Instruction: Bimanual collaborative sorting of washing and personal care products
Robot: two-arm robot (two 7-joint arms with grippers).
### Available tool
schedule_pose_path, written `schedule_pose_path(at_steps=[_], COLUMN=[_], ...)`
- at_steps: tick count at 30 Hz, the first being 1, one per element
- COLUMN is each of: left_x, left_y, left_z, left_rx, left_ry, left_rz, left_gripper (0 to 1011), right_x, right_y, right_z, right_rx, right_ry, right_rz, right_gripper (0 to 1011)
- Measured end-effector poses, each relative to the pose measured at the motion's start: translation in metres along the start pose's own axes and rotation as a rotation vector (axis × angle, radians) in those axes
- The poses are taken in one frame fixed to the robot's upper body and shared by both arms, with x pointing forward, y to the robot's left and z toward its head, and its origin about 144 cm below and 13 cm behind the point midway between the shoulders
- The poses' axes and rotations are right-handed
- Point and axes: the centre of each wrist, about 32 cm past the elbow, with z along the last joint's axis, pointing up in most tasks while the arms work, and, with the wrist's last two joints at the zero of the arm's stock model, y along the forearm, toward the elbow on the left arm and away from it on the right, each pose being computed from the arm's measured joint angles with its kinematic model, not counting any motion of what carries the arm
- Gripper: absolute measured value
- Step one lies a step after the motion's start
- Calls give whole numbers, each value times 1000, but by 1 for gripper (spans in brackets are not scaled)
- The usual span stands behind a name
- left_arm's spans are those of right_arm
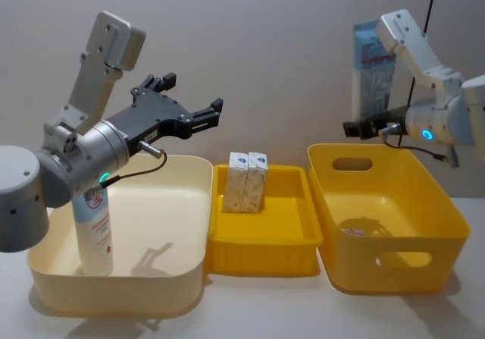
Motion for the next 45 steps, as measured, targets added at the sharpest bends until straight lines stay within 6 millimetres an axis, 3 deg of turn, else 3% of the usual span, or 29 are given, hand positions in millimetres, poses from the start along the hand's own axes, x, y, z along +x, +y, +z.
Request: schedule_pose_path(at_steps=[30, 37, 40, 45], left_x=[0, 0, 0, 0], left_y=[0, 0, 0, 0], left_z=[0, 0, 0, 0], left_rx=[0, 0, 0, 0], left_ry=[0, 0, 0, 0], left_rz=[0, 0, 0, 0], left_gripper=[1003, 1003, 1003, 1003], right_x=[47, 52, 54, 56], right_y=[-1, 0, 0, 0], right_z=[16, 16, 17, 17], right_rx=[-387, -424, -436, -450], right_ry=[184, 208, 217, 228], right_rz=[183, 201, 206, 212], right_gripper=[654, 823, 941, 1001])
